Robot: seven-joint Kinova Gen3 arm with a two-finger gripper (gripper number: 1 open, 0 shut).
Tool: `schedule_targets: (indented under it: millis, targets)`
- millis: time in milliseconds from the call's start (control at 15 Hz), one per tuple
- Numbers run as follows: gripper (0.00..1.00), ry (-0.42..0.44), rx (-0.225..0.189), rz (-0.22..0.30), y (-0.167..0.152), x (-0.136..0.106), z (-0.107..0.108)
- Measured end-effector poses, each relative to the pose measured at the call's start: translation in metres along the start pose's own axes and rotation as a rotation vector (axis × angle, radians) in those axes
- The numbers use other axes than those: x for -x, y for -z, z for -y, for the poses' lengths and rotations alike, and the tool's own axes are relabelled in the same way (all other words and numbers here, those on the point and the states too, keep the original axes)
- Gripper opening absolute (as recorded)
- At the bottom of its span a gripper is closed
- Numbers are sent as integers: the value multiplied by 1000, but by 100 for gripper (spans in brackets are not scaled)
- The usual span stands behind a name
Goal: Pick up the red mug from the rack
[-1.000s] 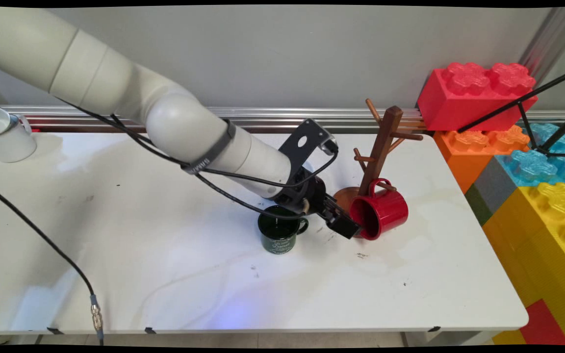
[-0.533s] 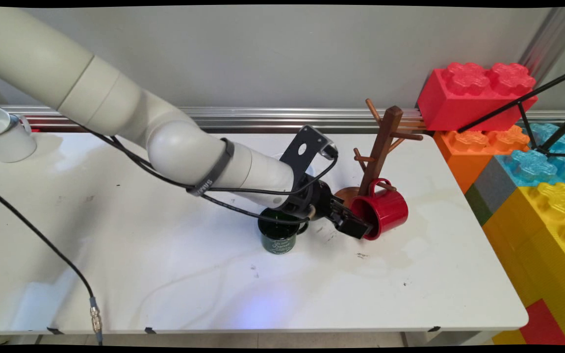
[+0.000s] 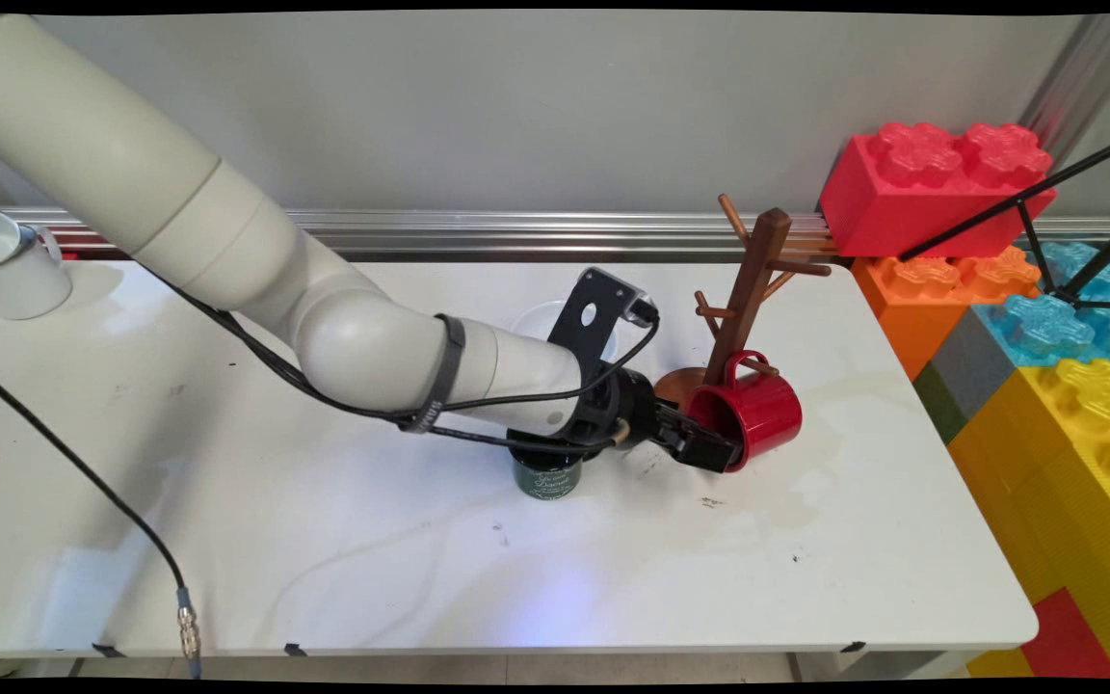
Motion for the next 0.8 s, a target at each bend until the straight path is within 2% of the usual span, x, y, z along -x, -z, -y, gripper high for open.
schedule_targets:
  millis: [800]
  targets:
    - [100, 149, 19, -57, -30, 10, -10]
